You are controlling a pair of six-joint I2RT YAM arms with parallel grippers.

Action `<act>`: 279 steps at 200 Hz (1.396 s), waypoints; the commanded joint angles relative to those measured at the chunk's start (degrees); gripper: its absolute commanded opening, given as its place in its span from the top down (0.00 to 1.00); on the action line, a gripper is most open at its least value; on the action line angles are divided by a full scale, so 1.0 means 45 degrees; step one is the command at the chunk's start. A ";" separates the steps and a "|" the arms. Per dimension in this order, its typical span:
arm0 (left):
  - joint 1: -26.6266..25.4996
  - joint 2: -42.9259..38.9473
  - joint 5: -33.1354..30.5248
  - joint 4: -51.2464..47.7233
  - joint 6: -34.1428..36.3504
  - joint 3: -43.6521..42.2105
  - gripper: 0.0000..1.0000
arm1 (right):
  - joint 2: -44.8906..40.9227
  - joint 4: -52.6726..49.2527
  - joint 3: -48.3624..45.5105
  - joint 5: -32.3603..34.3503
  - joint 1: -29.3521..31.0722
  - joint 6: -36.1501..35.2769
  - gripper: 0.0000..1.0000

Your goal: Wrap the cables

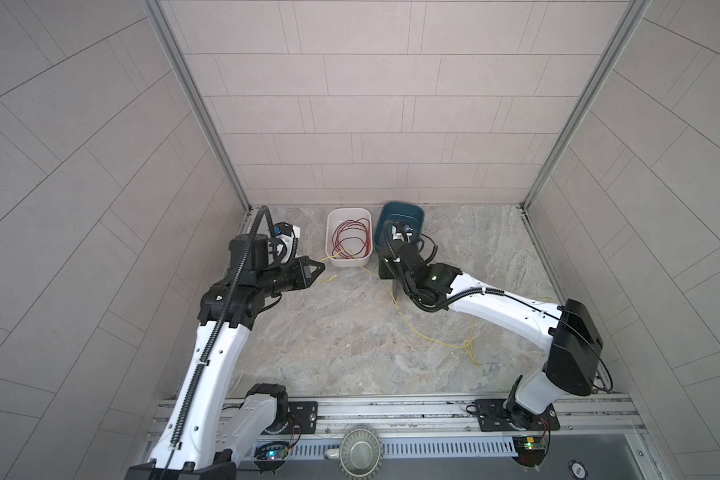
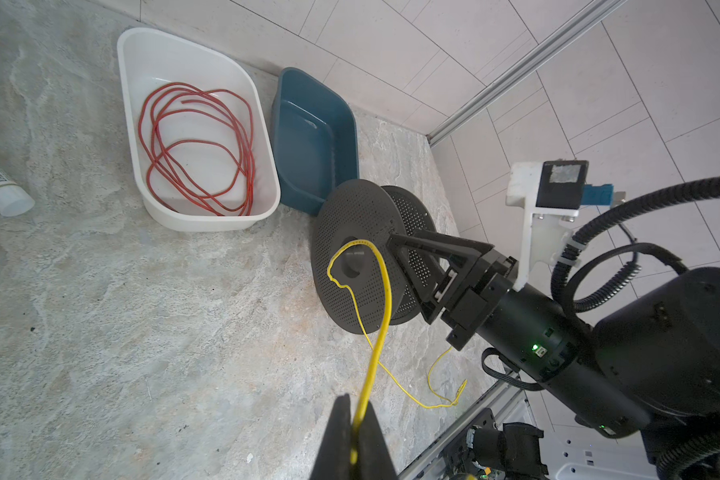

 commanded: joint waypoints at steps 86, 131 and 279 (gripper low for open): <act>-0.0037 -0.0385 0.0531 0.0215 0.0092 0.0135 1.00 | -0.3424 0.1050 -0.1688 -0.1896 -0.0003 -0.3494 0.24; -0.0093 -0.0796 0.1144 0.0578 0.0107 -0.0019 1.00 | -0.4170 0.0883 -0.2830 -0.4247 -0.0601 -0.4608 0.24; -0.0866 -0.0815 0.2542 0.2030 -0.0008 0.0693 1.00 | -0.4995 0.0679 -0.2979 -0.7217 -0.1485 -0.7445 0.32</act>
